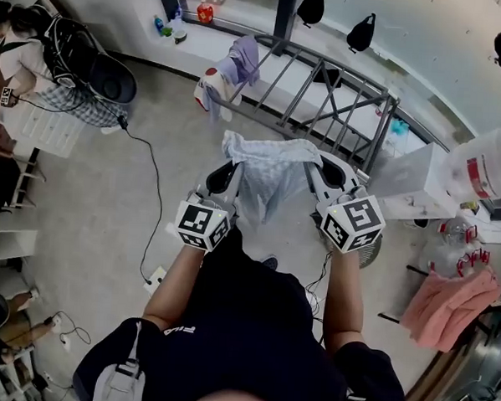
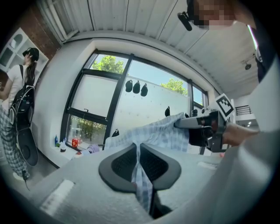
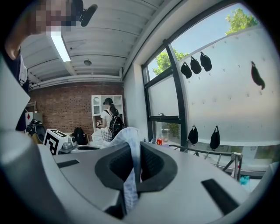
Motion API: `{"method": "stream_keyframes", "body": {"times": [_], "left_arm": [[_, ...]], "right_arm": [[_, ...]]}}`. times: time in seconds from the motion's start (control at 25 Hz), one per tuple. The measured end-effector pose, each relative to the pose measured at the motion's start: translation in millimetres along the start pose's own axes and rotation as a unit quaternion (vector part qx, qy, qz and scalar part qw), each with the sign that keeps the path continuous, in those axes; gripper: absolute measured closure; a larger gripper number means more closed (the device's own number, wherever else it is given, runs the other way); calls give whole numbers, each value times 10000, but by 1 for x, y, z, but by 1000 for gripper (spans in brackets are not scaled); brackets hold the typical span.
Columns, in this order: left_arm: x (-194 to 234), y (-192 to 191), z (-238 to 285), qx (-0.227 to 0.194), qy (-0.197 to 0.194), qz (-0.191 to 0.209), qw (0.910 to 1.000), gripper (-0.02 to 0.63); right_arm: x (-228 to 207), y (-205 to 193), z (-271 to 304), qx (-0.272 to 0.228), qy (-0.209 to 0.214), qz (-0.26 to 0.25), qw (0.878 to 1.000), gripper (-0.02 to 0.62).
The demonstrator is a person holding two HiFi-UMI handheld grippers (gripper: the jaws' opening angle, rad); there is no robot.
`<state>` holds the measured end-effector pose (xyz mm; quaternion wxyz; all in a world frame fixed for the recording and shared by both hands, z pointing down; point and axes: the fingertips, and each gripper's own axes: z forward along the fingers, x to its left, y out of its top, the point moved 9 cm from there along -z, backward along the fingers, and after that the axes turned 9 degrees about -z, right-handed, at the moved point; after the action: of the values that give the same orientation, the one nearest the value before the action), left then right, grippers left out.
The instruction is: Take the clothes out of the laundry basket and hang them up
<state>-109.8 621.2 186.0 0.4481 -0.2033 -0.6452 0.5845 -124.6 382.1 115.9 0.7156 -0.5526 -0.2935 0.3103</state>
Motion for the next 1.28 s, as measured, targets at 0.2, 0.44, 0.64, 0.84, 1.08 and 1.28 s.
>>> {"method": "stream_keyframes", "body": {"times": [0.2,0.44,0.64,0.84,1.08,1.28], "left_arm": [[50,42,25,-114,-87,328,9994,575],[97,93,63,-302,-444,497,9973,575],[118,139,103,-366,-763,940,9920,575],[131,170,147,-457,-801,1092,9897,575],[136,183,204,-363,-716,1120,9905,575],[135,197,249,-284,-722,1148,9904,575]], "right_arm": [[-8,11,48,313,-662,-126,9972,583],[-22,38,100,382,-1353,-121,9900,583],[-48,74,131,344,-1873,-348,9811,583],[-80,100,159,347,-2103,-524,9756,583],[-131,100,181,296,-2112,-468,9759,583],[-178,108,197,248,-2104,-458,9762,583]]}}
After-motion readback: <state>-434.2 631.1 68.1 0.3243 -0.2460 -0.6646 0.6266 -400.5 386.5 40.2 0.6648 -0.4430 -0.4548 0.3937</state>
